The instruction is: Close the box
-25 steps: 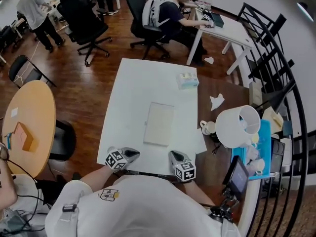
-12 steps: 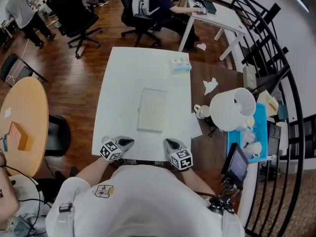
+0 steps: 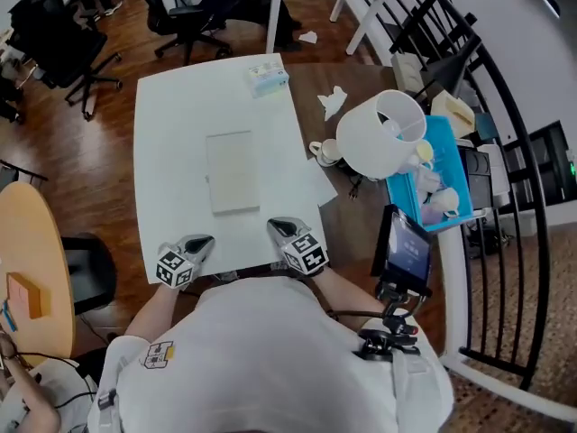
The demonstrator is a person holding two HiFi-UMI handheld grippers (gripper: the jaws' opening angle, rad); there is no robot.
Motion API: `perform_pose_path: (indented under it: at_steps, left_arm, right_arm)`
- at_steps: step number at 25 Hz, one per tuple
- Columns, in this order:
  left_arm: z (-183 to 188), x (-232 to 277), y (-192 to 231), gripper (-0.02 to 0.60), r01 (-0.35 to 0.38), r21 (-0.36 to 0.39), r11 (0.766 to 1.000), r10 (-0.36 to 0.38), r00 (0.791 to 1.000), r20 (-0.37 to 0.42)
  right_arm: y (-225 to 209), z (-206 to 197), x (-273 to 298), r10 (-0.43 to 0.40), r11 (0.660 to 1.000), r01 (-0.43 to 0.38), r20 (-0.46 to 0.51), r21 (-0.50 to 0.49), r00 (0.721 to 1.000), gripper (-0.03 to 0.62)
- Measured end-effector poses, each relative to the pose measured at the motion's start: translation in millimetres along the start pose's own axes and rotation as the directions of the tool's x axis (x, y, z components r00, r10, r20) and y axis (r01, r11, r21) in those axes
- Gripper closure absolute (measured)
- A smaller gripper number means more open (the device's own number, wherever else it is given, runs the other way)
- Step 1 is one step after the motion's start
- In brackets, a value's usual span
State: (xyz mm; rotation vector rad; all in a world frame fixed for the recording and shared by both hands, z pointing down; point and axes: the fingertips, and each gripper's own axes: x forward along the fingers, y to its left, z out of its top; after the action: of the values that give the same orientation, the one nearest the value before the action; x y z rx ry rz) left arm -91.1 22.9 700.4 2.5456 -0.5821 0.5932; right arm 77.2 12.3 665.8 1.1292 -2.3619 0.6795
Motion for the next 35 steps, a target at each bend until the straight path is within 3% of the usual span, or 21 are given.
perform_pose_path:
  at_steps: [11,35]
  left_arm:
    - [-0.3,3.8,-2.0,0.581,0.031,0.015,0.999,-0.031,0.999,-0.018]
    - [-0.9,3.7,-4.6,0.581,0.018,0.03,0.999,-0.018,1.0,-0.016]
  right_arm:
    - [0.9,1.6,3.0,0.003,1.0,-0.003,-0.002,0.002,1.0,0.594]
    - [-0.8,6.2,6.9,0.01,1.0,-0.01,0.016,0.001,1.0,0.594]
